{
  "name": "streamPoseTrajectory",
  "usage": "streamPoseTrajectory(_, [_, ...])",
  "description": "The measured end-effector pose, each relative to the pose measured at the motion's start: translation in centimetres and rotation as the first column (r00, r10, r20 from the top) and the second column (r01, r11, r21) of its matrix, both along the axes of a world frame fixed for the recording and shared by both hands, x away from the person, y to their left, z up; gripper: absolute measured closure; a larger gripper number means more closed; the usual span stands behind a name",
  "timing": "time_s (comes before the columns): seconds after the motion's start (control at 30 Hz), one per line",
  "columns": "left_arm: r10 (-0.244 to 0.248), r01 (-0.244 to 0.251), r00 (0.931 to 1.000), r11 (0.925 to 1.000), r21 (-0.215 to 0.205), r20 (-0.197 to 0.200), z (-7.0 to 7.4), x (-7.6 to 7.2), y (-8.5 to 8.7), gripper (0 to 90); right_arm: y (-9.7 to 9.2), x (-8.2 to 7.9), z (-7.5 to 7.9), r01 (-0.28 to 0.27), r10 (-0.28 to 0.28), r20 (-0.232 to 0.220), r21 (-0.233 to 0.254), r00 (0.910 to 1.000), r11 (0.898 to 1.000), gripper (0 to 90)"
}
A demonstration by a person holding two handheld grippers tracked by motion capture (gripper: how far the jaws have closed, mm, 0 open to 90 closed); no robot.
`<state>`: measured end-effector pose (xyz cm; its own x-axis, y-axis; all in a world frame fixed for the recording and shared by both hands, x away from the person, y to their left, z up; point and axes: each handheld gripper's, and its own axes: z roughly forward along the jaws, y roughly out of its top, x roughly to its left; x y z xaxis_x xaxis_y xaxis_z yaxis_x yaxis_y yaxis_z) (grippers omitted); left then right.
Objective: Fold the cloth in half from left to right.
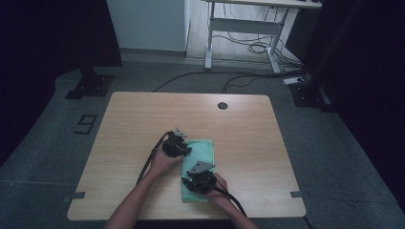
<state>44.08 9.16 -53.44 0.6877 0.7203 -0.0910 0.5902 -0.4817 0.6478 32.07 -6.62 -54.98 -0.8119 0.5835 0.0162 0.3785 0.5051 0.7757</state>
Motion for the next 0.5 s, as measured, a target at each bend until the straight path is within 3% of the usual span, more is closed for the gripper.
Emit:
streamPoseTrajectory(0.2, [0.003, -0.003, 1.0, 1.0, -0.002, 0.001, 0.0, -0.1, 0.0, 67.6, -0.7, -1.8, -0.2, -0.016, 0.016, 0.017, 0.006, 0.9997, 1.0, 64.1])
streamPoseTrajectory(0.33, [0.005, -0.005, 1.0, 1.0, 0.005, 0.005, 0.0, -0.1, 0.0, 67.6, -1.0, -1.8, -0.1, -0.017, 0.017, 0.002, 0.025, 0.9999, 1.0, 62.2])
streamPoseTrajectory(0.37, [0.006, -0.006, 1.0, 1.0, 0.001, 0.005, 0.0, -0.1, 0.0, 67.6, -1.0, -1.7, 0.3, -0.018, 0.018, -0.008, 0.051, 0.9998, 0.999, 61.3])
streamPoseTrajectory(0.5, [0.006, -0.006, 1.0, 1.0, -0.006, 0.002, -0.1, -0.1, 0.1, 67.7, -0.6, -1.9, 1.0, -0.039, 0.039, 0.001, 0.07, 0.9992, 0.997, 61.0])
